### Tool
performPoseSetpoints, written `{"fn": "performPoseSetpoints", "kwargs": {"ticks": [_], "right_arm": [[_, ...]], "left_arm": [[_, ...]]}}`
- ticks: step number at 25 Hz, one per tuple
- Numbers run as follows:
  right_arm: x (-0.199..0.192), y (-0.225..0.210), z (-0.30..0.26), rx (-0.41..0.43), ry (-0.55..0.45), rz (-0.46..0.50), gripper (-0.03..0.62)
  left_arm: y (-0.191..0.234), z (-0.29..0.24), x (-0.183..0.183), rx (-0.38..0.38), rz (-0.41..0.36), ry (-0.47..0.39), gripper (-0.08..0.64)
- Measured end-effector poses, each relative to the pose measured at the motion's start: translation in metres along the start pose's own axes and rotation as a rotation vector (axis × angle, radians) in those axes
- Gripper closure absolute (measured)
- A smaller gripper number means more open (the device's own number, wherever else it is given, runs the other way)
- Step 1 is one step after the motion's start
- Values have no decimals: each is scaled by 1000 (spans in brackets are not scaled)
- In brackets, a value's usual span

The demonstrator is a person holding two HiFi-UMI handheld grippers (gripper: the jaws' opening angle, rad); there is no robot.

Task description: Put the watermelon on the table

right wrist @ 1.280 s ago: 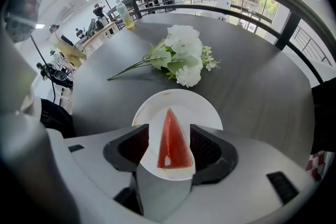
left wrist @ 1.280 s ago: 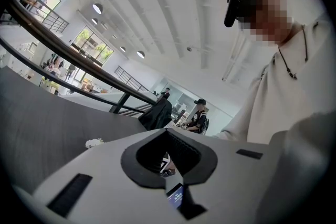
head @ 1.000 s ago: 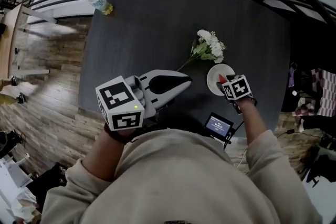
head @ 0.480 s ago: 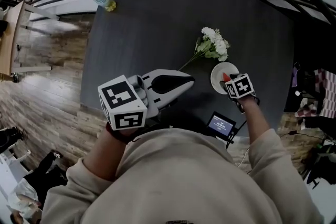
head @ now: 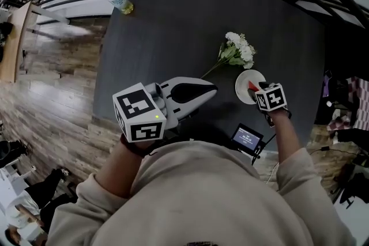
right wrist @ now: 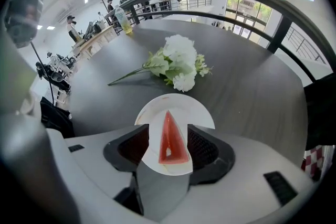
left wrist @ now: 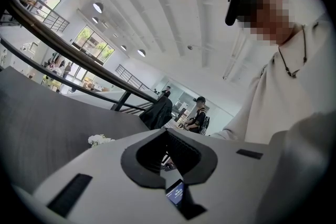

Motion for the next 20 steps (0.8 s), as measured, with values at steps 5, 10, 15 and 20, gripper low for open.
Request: {"fn": "performPoseSetpoints", "kwargs": {"ticks": [5, 10, 15, 20], "right_arm": [[14, 3, 41, 57, -149, -111, 359], [37, 6, 89, 116, -328, -179, 472], [41, 11, 125, 198, -456, -305, 548], [50, 23, 157, 275, -569, -402, 571]], "left_arm": [[-3, -2, 5, -24, -17, 17, 554], [-9, -15, 8, -60, -42, 52, 554], [-15, -28, 8, -106, -56, 88, 554], [-18, -31, 17, -139, -80, 96, 553]]}}
Point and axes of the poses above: the fingertips, and each gripper's own axes: z backward along the fingers, y to its left, x out of its top, the point moved 2 cm from there along z, backward along the fingers, and after that the axes turned 4 degrees about -x, right-handed, at the moved point
